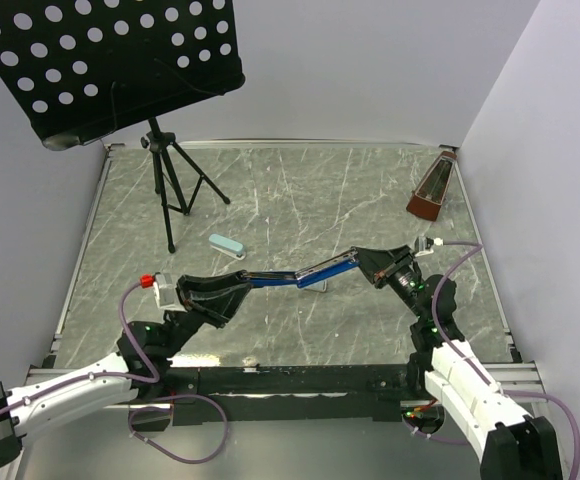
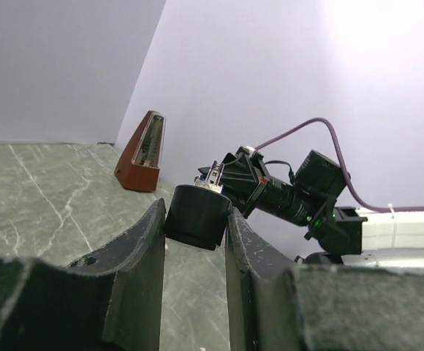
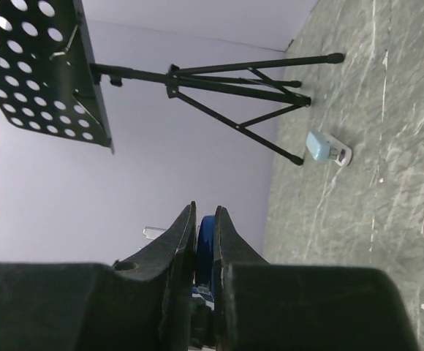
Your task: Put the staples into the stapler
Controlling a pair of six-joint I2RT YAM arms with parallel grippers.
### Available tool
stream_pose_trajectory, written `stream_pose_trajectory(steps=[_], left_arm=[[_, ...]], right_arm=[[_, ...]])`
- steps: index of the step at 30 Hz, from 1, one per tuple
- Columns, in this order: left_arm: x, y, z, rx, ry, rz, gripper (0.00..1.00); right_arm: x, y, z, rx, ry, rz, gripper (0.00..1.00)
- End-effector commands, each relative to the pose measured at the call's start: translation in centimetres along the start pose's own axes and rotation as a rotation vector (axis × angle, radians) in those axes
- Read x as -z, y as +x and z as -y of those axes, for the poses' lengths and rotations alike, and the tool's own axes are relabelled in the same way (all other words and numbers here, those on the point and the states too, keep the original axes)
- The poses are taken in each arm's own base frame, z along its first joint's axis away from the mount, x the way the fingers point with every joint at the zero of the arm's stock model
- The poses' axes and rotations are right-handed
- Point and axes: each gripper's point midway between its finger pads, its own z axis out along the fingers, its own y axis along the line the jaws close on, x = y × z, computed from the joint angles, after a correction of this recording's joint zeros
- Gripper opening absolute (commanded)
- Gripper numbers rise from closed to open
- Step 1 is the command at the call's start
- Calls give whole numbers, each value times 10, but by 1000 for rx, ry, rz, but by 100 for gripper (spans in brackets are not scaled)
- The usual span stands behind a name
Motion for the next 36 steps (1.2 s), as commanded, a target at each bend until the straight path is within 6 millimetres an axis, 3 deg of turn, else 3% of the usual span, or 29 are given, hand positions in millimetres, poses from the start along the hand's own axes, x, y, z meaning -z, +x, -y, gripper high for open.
stream_pose_trajectory(steps=[1,6,9,11,15,22,27,29,30,32,33,34,36], left_arm=[[17,2,-36,158,-171,84,13],[27,27,-45,255,-217,26,27],[29,35,-48,281,-235,-1,39],[31,41,-52,306,-267,-16,55],[34,46,-58,324,-303,-27,70],[29,45,-59,296,-329,-59,88],[5,26,-40,135,-253,-110,94],[-2,37,-34,-2,-196,-211,94],[-15,29,-23,-46,-152,-222,96],[-21,56,-21,-191,-77,-373,98],[-35,48,-13,-227,-44,-376,99],[-38,66,-19,-305,-22,-448,99],[-54,68,-10,-387,54,-475,98]], right_arm=[[8,-39,-53,-4,-236,192,0],[8,-45,-65,2,-271,206,0],[8,-49,-67,6,-274,223,0],[9,-50,-68,7,-278,226,0],[9,-54,-69,2,-278,232,0],[7,-54,-63,36,-237,237,0],[6,-50,-55,38,-219,218,0],[5,-49,-51,38,-208,207,0],[5,-48,-50,42,-206,204,0],[5,-46,-48,38,-204,193,0],[4,-45,-46,34,-199,187,0],[4,-44,-45,35,-196,182,0],[5,-42,-43,32,-197,176,0]])
